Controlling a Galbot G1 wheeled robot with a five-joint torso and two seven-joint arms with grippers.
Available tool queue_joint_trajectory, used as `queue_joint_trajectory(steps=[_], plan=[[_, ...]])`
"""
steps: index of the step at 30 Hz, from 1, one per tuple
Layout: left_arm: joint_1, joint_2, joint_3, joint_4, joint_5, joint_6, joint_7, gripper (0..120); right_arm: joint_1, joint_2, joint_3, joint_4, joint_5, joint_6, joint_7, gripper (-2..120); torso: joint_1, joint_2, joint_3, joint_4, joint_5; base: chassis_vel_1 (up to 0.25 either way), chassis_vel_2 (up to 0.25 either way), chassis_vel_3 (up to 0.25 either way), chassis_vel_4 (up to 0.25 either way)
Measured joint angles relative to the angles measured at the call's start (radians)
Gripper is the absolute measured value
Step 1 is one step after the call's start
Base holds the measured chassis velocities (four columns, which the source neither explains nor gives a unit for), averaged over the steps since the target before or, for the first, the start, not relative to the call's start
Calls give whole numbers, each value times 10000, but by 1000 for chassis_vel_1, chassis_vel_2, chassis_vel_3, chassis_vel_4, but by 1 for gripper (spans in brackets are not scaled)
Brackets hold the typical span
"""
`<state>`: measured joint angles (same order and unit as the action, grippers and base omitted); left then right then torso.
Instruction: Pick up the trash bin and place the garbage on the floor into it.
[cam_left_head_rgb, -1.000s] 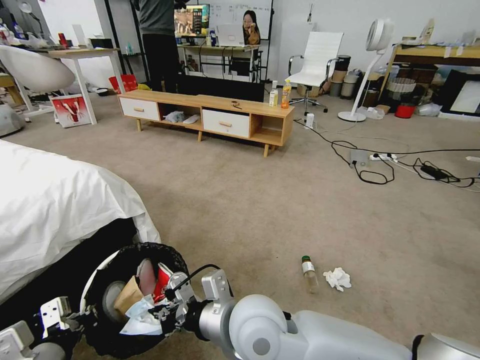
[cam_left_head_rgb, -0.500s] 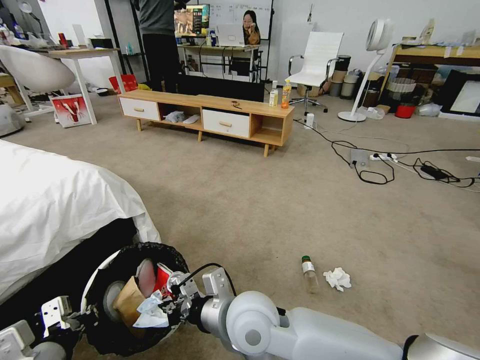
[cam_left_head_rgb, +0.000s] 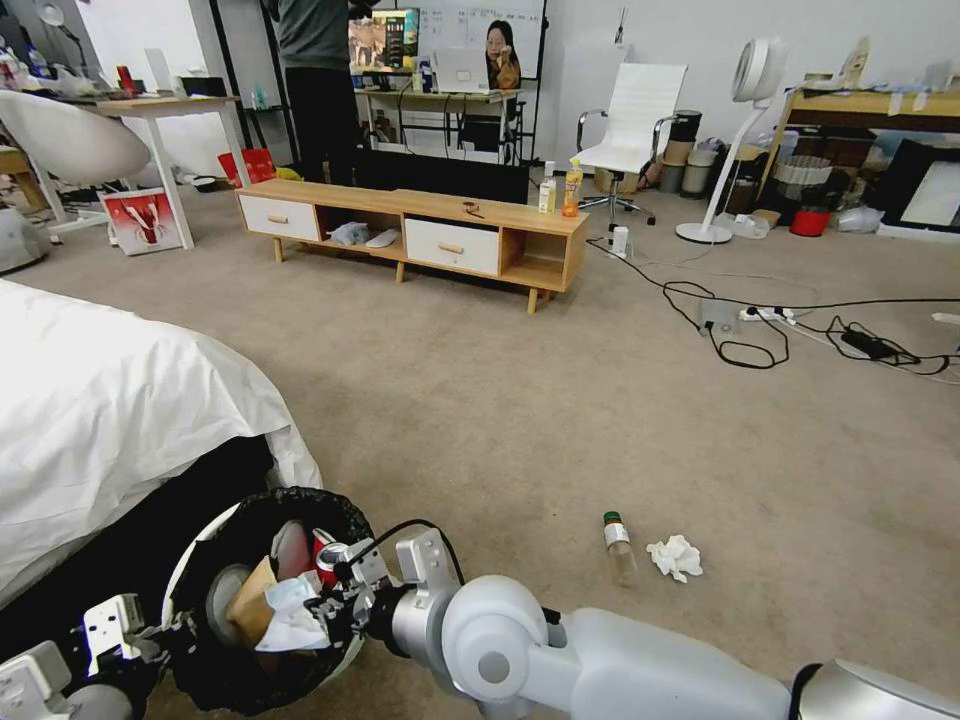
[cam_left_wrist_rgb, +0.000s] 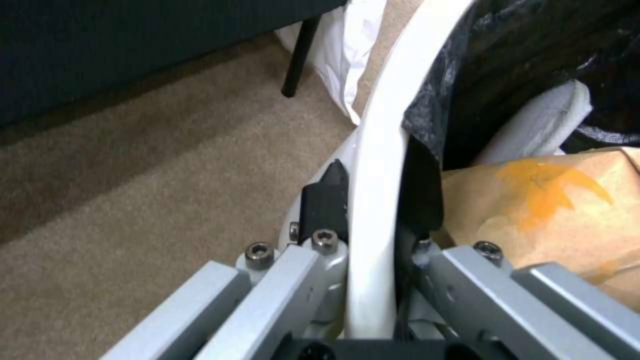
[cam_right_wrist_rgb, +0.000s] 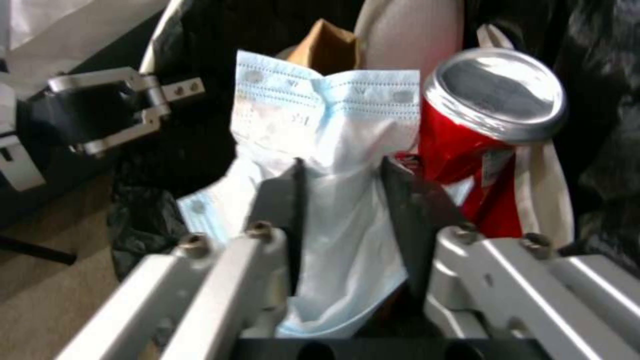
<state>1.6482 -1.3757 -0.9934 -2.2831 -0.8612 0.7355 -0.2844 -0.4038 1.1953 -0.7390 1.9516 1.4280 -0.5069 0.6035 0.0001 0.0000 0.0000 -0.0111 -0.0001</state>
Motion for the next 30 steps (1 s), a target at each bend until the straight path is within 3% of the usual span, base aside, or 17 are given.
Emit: queue_joint_trajectory(steps=[17,30], plan=[[-14,-61,39,62,74,0,10,1,-4,-235,139,424,-13,15,51,97,0,0,0,-1,2,0,0,0,0],[-5,-98,50,113,160,0,38,1,-68,-647,717,1057,-8,3,145,100,0,0,0,-1,2,0,0,0,0]])
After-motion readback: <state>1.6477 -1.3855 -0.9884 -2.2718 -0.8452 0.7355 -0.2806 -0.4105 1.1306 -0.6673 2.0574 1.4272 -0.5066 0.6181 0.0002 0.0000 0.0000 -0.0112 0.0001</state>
